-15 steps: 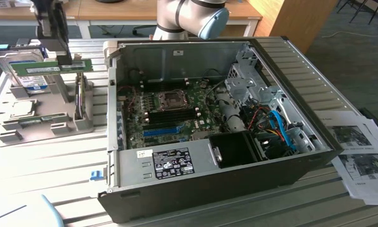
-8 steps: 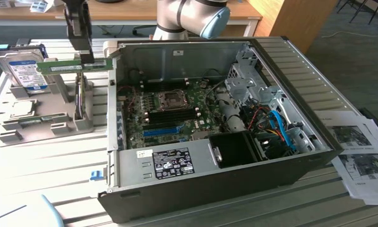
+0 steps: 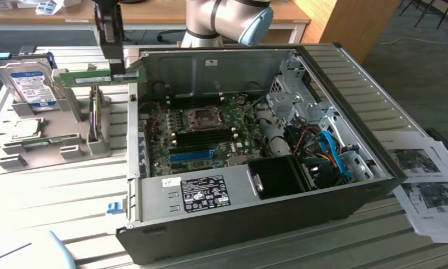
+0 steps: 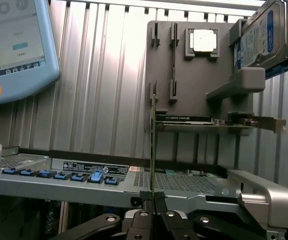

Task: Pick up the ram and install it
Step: 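Pick up the ram and move it above insertion slot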

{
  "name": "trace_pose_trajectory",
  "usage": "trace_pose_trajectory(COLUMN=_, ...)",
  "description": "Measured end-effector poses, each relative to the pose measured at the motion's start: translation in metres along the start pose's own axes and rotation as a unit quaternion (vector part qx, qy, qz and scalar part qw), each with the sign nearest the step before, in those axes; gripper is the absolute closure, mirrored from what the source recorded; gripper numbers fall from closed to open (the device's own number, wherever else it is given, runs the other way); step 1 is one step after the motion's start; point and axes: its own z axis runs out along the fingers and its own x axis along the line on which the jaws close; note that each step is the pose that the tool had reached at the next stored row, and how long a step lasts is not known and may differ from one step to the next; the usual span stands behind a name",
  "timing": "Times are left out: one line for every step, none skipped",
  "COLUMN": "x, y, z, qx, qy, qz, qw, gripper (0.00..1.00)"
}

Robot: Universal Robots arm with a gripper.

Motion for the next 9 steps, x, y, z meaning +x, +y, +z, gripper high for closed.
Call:
trace_pose_trajectory(x=0.000, y=-0.0031, z=-0.0001, qx=0.0000, qy=-0.0005, qz=0.000, qw=1.0000, gripper=0.89)
trace_pose_trajectory(x=0.000, y=-0.0064, z=-0.0003, qx=0.0001, qy=-0.0008, qz=0.000, qw=1.0000, gripper=0.89)
trace_pose_trajectory(x=0.001, y=-0.0100, z=-0.0005, qx=0.0001, qy=-0.0013, qz=0.000, qw=1.0000, gripper=0.89)
trace_pose_trajectory(x=0.001, y=-0.0134, z=-0.0007, qx=0.0001, qy=-0.0016, qz=0.000, qw=1.0000, gripper=0.89)
trace_pose_trajectory(x=0.001, y=-0.0169, z=-0.0009, qx=0.0001, qy=-0.0019, qz=0.000, qw=1.0000, gripper=0.89)
trace_pose_trajectory(x=0.001, y=-0.0205, z=-0.0011, qx=0.0002, qy=-0.0021, qz=0.000, qw=1.0000, gripper=0.89)
trace_pose_trajectory(x=0.002, y=-0.0242, z=-0.0013, qx=0.0002, qy=-0.0023, qz=0.000, qw=1.0000, gripper=0.89)
trace_pose_trajectory(x=0.002, y=-0.0282, z=-0.0016, qx=0.0001, qy=-0.0026, qz=0.000, qw=1.0000, gripper=0.89)
trace_pose_trajectory(x=0.002, y=-0.0318, z=-0.0017, qx=0.0002, qy=-0.0028, qz=0.000, qw=1.0000, gripper=0.89)
